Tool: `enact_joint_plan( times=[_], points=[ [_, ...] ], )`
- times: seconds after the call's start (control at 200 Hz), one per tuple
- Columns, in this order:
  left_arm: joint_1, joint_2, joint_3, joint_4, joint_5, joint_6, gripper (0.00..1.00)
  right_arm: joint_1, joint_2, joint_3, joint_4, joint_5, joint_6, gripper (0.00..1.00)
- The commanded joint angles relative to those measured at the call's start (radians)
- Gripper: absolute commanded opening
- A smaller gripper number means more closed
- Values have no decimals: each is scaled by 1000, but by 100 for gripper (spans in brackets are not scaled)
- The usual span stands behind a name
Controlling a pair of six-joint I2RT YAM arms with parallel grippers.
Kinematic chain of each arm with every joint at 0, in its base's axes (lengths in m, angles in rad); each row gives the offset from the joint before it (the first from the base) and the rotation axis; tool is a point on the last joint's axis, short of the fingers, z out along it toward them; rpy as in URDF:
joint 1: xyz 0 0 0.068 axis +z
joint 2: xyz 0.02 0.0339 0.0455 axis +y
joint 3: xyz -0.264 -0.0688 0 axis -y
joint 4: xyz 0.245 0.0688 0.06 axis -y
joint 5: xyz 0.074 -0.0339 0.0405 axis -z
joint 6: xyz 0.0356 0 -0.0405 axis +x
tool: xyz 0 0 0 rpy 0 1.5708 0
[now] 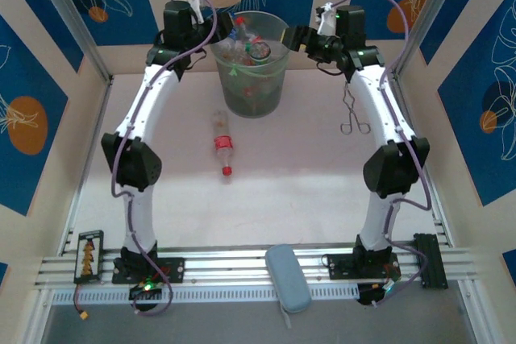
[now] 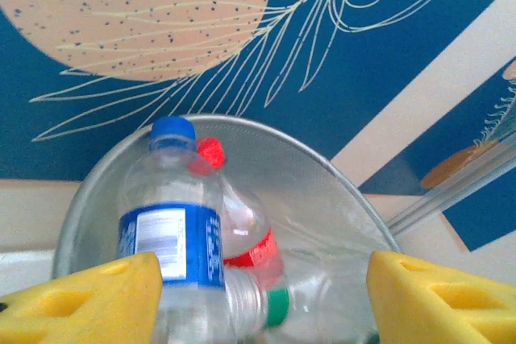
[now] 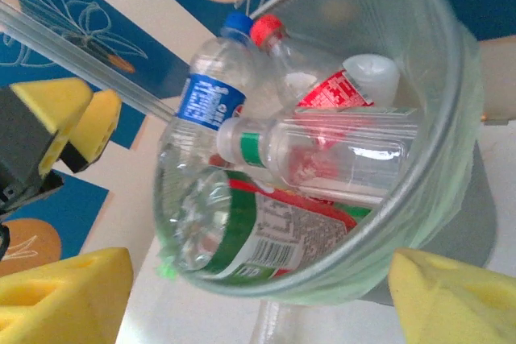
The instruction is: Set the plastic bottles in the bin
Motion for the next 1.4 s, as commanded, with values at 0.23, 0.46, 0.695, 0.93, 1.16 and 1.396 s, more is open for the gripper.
enact_joint_plan(
  times=[0.23, 0.46, 0.695, 0.93, 1.16, 1.396],
  points=[
    [26, -509, -762, 73, -119, -50, 83, -40, -244, -304, 36, 22, -65, 93],
    [0, -586, -1156, 144, -82, -185, 89, -48, -405, -518, 41, 50, -93, 93],
    [-99, -487, -1259, 165, -79, -211, 92, -56, -521, -681, 22, 80, -111, 93],
    [-164, -381, -1208, 149, -93, -195, 80, -58, -569, -787, 20, 60, -96, 92],
    [-177, -303, -1187, 146, -125, -194, 71, -58, -596, -828, 36, 63, -92, 92],
    [-182, -249, -1187, 182, -137, -210, 68, -57, -601, -839, 34, 68, -98, 92]
  ],
)
